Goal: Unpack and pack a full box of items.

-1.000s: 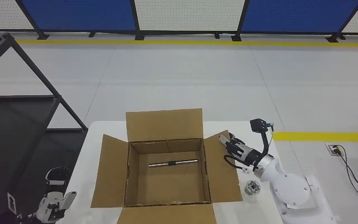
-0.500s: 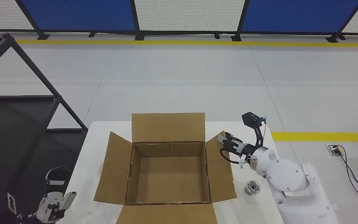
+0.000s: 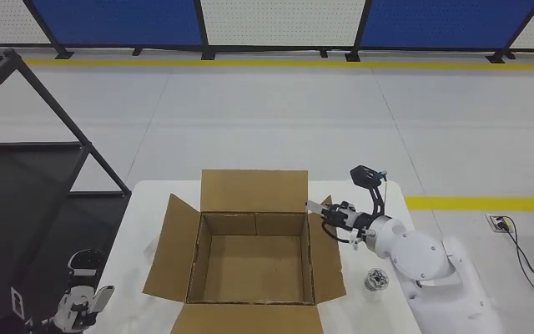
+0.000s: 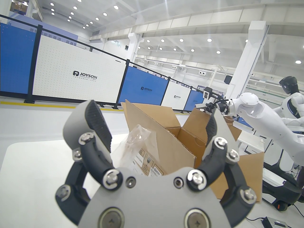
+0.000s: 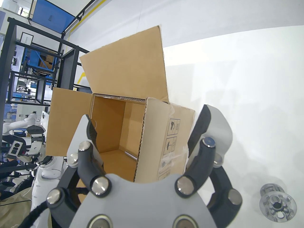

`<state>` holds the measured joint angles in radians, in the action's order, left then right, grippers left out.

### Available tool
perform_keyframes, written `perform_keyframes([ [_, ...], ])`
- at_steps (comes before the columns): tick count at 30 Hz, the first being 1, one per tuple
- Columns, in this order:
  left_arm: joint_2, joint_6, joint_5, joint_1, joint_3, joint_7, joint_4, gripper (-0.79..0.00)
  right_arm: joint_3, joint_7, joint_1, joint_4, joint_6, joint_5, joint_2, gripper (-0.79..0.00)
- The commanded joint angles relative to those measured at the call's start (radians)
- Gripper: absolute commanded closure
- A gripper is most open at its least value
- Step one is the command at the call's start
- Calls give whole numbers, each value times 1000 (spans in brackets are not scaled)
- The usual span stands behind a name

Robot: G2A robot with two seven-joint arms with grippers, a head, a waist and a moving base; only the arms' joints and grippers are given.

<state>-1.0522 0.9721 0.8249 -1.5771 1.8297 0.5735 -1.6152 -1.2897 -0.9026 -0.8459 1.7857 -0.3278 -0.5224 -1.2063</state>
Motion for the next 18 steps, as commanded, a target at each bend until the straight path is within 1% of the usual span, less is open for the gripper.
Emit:
perform_keyframes([
  [1, 0, 0, 0, 0, 0, 0, 0, -785, -9, -17, -17, 25, -5, -15, 4, -785],
  [5, 0, 0, 0, 0, 0, 0, 0, -785, -48, -49, -68, 95, -5, -37, 16, -785],
  [11, 0, 0, 0, 0, 0, 0, 0, -785, -100, -143, -132, 185, 19, -40, 33, -785],
  [15, 0, 0, 0, 0, 0, 0, 0, -785, -137, -200, -161, 227, 36, -11, 42, -785],
  [18, 0, 0, 0, 0, 0, 0, 0, -785, -140, -206, -163, 230, 39, -11, 43, -785],
])
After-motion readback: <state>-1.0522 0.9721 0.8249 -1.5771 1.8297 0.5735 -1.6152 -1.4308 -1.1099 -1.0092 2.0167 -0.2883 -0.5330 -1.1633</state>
